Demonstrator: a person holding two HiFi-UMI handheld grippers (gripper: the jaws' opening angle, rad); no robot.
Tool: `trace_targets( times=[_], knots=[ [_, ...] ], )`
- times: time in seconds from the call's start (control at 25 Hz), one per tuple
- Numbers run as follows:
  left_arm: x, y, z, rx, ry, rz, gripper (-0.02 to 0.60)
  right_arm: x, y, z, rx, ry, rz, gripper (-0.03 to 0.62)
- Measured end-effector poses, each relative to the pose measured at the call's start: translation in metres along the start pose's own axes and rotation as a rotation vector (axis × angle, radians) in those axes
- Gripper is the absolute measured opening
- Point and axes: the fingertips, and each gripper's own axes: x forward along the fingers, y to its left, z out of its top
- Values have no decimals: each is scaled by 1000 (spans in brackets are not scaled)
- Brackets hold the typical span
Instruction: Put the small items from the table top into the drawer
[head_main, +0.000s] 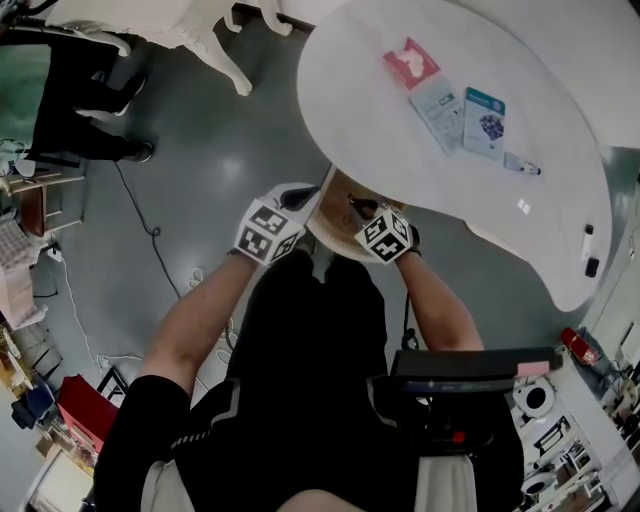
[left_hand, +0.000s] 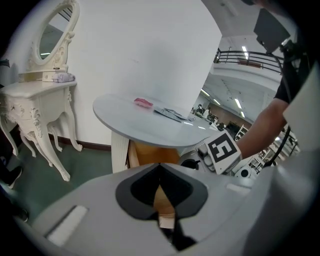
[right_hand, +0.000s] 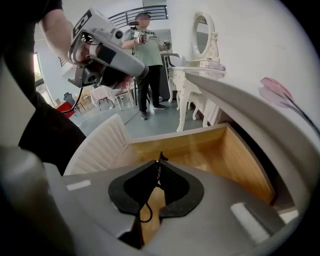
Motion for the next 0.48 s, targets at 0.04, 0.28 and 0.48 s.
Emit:
trace_targets(
  times=[0.04,0.28,0.48],
  knots=[
    [2,0,-1,-4,4,-2,2,4,0,-1,-7,7,10,28],
    [12,9,-6,-44,18,21,2,27,-2,-16,-31,73,39,28],
    [16,11,-12,-43,35,13,2,46,-4,-23,-4,98,67,29]
  ],
)
